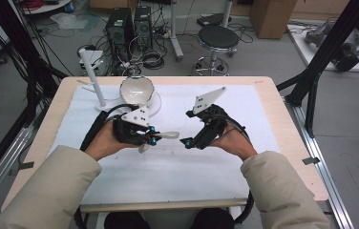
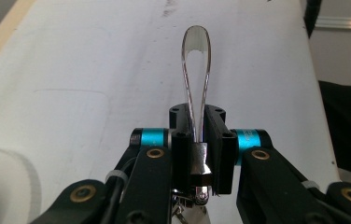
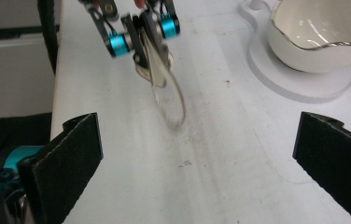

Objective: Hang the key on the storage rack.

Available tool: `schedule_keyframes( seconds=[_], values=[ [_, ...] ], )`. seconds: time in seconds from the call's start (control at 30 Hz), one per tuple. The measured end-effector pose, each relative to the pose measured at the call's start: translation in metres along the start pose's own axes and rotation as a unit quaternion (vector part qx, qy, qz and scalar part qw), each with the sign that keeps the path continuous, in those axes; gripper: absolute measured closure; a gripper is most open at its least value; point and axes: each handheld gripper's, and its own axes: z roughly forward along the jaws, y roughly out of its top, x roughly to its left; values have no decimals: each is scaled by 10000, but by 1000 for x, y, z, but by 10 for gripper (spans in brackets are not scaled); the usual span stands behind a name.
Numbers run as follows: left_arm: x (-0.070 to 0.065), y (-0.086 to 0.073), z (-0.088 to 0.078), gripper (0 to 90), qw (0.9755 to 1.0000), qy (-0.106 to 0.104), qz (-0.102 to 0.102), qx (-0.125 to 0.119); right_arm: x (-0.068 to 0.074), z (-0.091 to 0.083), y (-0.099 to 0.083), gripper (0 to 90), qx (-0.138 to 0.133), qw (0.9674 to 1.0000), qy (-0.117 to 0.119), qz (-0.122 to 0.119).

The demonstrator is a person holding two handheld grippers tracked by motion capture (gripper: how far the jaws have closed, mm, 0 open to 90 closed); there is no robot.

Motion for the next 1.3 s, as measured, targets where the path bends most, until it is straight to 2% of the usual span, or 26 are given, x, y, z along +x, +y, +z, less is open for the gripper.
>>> schedule_keyframes(
  seconds=[0.13,0.27,0.37,0.43,0.57,0.63,0.7,0.83,0.93,0.97,1.07,1.1,1.13,1.17,1.3],
  values=[
    [4,-3,-10,814,9994,302,-167,-44,-2,-8,-13,5,-196,9996,-134,157],
    [7,-8,-21,815,9969,680,-387,-111,-3,-16,-27,5,-530,9978,-286,290],
    [11,-14,-31,815,9929,996,-601,-253,0,-22,-40,5,-769,9958,-353,360],
    [13,-20,-40,814,9900,1149,-726,-372,1,-26,-50,5,-919,9934,-524,440],
    [19,-35,-59,814,9816,1491,-1023,-610,2,-37,-72,5,-1224,9869,-810,671],
    [21,-42,-68,814,9753,1666,-1222,-783,2,-42,-81,4,-1277,9844,-952,753],
    [23,-49,-77,814,9701,1822,-1342,-875,3,-45,-90,5,-1428,9805,-1055,847],
    [25,-59,-93,814,9609,2165,-1469,-904,6,-48,-106,5,-1558,9742,-1296,990],
    [27,-68,-106,815,9491,2518,-1629,-966,9,-50,-119,5,-1700,9690,-1450,1056],
    [28,-73,-113,814,9436,2665,-1682,-1018,11,-51,-124,5,-1741,9669,-1505,1101],
    [29,-82,-123,814,9302,2980,-1819,-1137,13,-53,-138,5,-1916,9598,-1657,1208],
    [29,-85,-126,814,9250,3096,-1852,-1189,13,-52,-142,5,-1966,9578,-1692,1237],
    [29,-87,-128,814,9222,3185,-1851,-1176,14,-52,-147,5,-2013,9557,-1719,1289],
    [30,-88,-129,814,9198,3250,-1859,-1178,14,-52,-151,5,-2020,9549,-1727,1327],
    [33,-94,-133,814,9068,3504,-1962,-1282,16,-50,-161,5,-2093,9498,-1848,1409]
  ],
)
